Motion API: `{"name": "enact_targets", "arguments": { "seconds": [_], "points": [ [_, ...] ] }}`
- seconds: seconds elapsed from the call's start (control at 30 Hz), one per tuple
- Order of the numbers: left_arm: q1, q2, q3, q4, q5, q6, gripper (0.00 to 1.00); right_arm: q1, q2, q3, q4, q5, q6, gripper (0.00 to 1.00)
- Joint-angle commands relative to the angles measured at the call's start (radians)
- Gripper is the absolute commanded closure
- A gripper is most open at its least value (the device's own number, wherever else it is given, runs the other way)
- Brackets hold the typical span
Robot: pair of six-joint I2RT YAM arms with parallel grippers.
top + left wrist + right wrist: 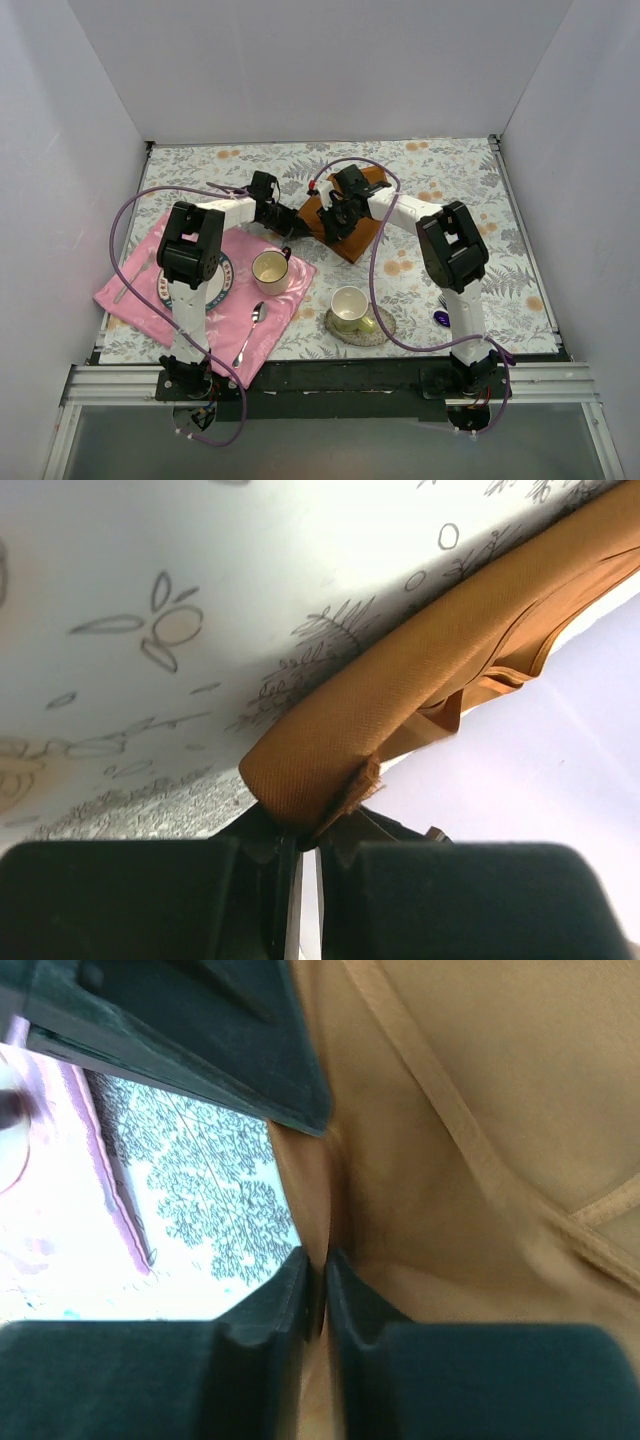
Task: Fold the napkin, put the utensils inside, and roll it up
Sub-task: Roll the napkin with the utensil
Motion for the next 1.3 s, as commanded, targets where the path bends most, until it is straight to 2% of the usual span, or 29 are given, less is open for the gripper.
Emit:
{"name": "enact_targets", "arguments": {
  "seconds": [0.0, 0.07, 0.33, 0.6, 0.9, 1.0, 1.07, 1.1, 1.27],
  "points": [
    [0.005, 0.002, 0.069, -0.121, 0.012, 0.011, 1.0, 0.025, -0.077, 0.017, -0.062, 0.088, -0.041, 0.74],
    [0.006, 0.009, 0.095, -0.163, 0.02, 0.014, 1.0, 0.045, -0.098, 0.017, -0.068, 0.12, -0.044, 0.63],
    [0.005, 0.017, 0.085, -0.166, 0.061, -0.009, 1.0, 0.118, -0.184, -0.084, -0.008, 0.298, -0.105, 0.39],
    [0.008, 0.019, 0.065, -0.152, 0.074, -0.028, 1.0, 0.206, -0.18, -0.16, 0.109, 0.496, -0.175, 0.36],
    [0.011, 0.017, 0.057, -0.141, 0.09, -0.038, 1.0, 0.258, -0.171, -0.269, 0.282, 0.698, -0.248, 0.42],
    [0.011, 0.019, 0.049, -0.138, 0.098, -0.04, 1.0, 0.263, -0.148, -0.273, 0.313, 0.727, -0.257, 0.47],
    [0.012, 0.019, 0.045, -0.135, 0.104, -0.041, 1.0, 0.264, -0.14, -0.275, 0.327, 0.732, -0.257, 0.54],
    [0.014, 0.017, 0.039, -0.132, 0.109, -0.04, 1.0, 0.264, -0.134, -0.27, 0.327, 0.731, -0.259, 0.63],
    [0.025, 0.02, 0.037, -0.13, 0.113, -0.002, 1.0, 0.259, -0.103, -0.218, 0.267, 0.639, -0.256, 0.9]
  ]
}}
